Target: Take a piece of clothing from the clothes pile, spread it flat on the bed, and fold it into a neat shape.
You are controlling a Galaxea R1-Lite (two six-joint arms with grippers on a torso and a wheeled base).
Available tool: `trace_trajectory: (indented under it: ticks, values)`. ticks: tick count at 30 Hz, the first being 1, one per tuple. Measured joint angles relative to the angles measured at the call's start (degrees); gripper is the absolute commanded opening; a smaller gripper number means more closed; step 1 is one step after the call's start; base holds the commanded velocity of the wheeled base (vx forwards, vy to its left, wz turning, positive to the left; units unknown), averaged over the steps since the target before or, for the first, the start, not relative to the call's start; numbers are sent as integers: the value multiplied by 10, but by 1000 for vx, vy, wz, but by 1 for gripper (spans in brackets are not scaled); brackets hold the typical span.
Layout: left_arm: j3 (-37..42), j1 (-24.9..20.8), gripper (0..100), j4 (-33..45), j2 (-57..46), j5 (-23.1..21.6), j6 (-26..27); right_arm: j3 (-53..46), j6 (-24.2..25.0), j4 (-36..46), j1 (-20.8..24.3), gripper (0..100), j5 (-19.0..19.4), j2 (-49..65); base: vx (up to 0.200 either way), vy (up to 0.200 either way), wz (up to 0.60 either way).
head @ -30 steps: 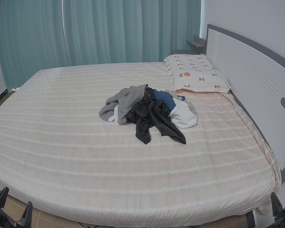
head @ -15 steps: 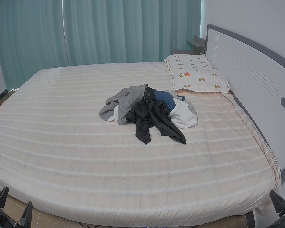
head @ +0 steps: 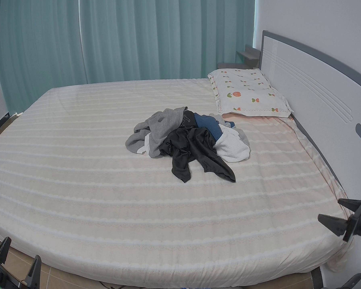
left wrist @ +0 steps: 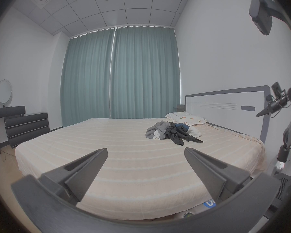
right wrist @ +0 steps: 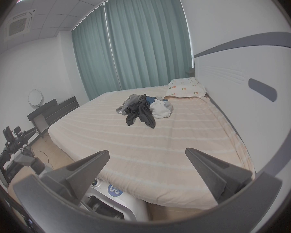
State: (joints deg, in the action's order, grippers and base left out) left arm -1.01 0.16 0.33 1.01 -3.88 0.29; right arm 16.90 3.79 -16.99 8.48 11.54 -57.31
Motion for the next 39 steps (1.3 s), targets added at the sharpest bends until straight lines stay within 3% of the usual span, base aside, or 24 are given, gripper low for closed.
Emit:
trace_trajectory:
  ticks: [10,16,31,39]
  values:
    - [0,0,100,0,0,0,0,121,48,-119,30,100,-45,-277,0,0,0]
    - [0,0,100,0,0,0,0,264,77,-148,54,100,-87,-455,0,0,0]
    - [0,0,100,0,0,0,0,682,137,-104,99,100,-164,-826,0,0,0]
    - [0,0,100,0,0,0,0,811,166,-62,109,100,-181,-954,0,0,0]
